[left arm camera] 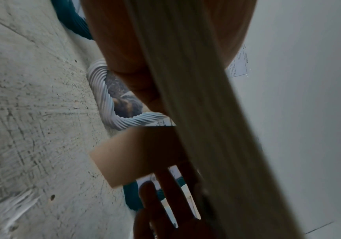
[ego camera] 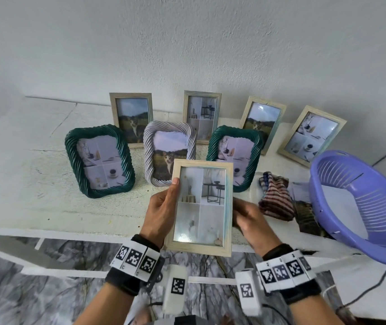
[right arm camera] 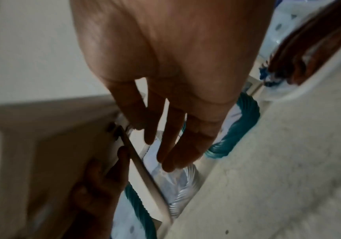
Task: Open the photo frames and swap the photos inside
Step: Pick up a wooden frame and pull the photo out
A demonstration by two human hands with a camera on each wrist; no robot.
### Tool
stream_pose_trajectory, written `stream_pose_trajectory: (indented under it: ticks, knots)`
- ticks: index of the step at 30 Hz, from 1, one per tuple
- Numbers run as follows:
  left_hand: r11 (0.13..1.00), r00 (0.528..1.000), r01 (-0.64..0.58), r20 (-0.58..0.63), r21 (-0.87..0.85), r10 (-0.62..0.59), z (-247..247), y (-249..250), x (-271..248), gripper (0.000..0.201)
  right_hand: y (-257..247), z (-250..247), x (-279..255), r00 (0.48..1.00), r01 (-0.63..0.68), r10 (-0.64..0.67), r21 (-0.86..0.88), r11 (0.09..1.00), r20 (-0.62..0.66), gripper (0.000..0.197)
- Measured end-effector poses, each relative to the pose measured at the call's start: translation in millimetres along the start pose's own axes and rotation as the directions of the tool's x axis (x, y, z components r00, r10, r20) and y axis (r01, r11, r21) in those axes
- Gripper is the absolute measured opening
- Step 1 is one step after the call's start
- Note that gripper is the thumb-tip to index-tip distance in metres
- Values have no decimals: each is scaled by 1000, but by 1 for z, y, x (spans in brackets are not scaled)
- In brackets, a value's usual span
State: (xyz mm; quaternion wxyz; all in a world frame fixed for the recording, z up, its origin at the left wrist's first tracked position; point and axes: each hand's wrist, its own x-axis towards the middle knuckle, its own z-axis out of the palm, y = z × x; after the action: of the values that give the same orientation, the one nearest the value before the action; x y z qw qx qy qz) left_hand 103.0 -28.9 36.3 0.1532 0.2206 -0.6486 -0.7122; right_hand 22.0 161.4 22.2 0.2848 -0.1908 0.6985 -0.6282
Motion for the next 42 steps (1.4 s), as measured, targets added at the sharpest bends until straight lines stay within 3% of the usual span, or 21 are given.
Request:
stream_pose_trajectory:
  ticks: [4, 8, 16, 19, 23, 25, 28, 32, 36, 38, 40, 42]
  knots:
    - [999, 995, 20, 97, -32, -17, 2, 1, 1, 34, 11, 16, -2, 1000, -2, -1, 236, 972, 9, 40]
    - [1000, 995, -8, 95, 5, 7, 4, -3, 5, 32, 12, 24, -4, 994, 103, -95, 181, 978, -52, 45]
    - [987, 981, 157, 107, 28, -159, 7, -5, 7, 54, -3, 30, -2, 978, 208, -201, 167, 964, -62, 48]
    - [983, 973, 182, 141, 31, -184, 0, -8, 9, 53, -8, 27, -1, 975, 220, -219, 29, 975, -37, 27]
    - [990, 943, 108, 307, 92, -132, -16, -9, 9, 112, -18, 27, 0, 963, 257, -268, -195, 947, -34, 15]
    - [992, 927, 55, 365, 112, -92, -19, -3, 9, 124, -24, 28, 2, 960, 261, -278, -244, 934, -36, 15]
    - [989, 909, 49, 404, 137, -101, -19, 4, 8, 125, -34, 25, 6, 945, 300, -326, -375, 877, -7, 14]
    - [987, 897, 150, 412, 54, -159, -26, 2, 8, 113, -54, 21, 15, 909, 388, -399, -592, 706, 120, 17]
    - [997, 915, 39, 398, 66, -62, -33, 8, 7, 121, -67, 27, 21, 904, 325, -399, -856, 403, 156, 37]
    - [996, 919, -27, 395, 83, -8, -38, 12, 8, 120, -74, 38, 18, 897, 281, -422, -904, 322, 129, 40]
    - [989, 922, -92, 385, 117, 40, -47, 17, 9, 119, -78, 54, 17, 882, 293, -456, -898, 328, 121, 41]
    - [974, 926, -151, 368, 169, 80, -57, 24, 8, 120, -81, 70, 18, 895, 340, -434, -785, 519, 101, 30]
